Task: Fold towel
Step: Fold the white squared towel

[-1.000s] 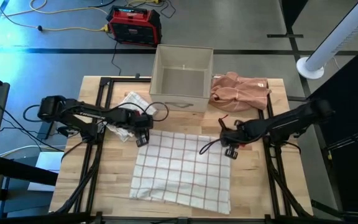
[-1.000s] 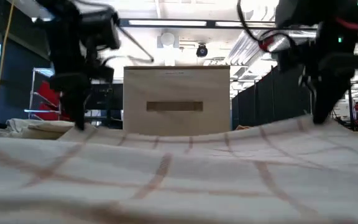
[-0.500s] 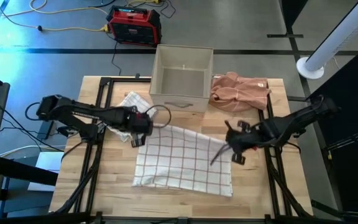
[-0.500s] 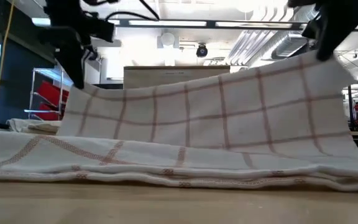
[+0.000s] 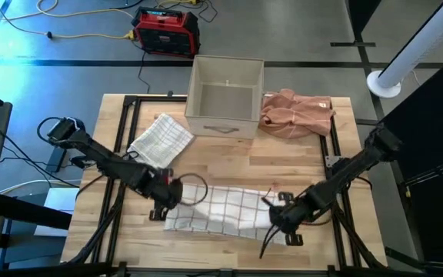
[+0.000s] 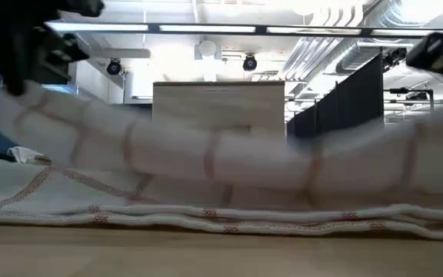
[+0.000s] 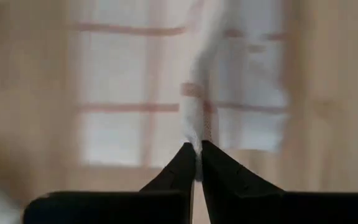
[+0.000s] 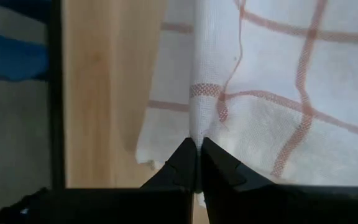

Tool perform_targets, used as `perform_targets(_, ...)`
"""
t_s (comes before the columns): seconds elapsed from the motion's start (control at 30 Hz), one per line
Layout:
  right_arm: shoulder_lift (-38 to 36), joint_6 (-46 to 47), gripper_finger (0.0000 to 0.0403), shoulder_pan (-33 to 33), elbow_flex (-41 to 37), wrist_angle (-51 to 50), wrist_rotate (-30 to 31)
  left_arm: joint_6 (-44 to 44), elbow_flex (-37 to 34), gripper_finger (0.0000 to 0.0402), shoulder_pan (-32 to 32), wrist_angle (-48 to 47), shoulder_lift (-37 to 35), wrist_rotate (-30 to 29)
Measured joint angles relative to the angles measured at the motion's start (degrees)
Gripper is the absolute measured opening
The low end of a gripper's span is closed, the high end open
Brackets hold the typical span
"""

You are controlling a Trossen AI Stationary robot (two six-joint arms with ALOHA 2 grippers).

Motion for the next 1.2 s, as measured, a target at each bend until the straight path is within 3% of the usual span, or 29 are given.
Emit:
perform_targets(0.1,3.2,-0.1,0.0000,0.0,0.0,0.0,-1.5,-0.9,-4.0,0.0007,-1.7,7.8,0.0,4.5)
perform_targets(0.33,6.0,-0.2,0.0013,0.0,0.0,-0.7,-7.4,-4.3,-7.8,0.0020,-3.4,13.6,0.0,11.8)
perform_targets(0.6,5.7,0.3,0.0118,0.0,0.0,-5.7,-12.4,-10.1,-8.4,0.0134,-3.7,20.1,0.0,22.4)
perform_targets(0.73,4.3,1.7,0.0157,-1.0,0.9,-12.9,-14.8,-12.6,-8.4,0.0180,-3.2,18.0,-0.5,27.9)
perform_targets(0.83,1.2,4.0,0.0165,-1.9,2.0,-15.1,-13.0,-14.8,-8.4,0.0194,-2.9,13.3,-1.8,24.2)
perform_targets(1.03,-7.0,12.6,0.0132,-2.5,-1.7,-3.4,7.2,-14.7,-9.0,0.0183,-3.1,13.6,-2.6,-0.4)
perform_targets(1.2,-7.8,21.8,0.0035,-3.7,-10.8,8.6,14.1,-16.6,-16.7,0.0140,-0.9,27.7,-2.4,-3.0)
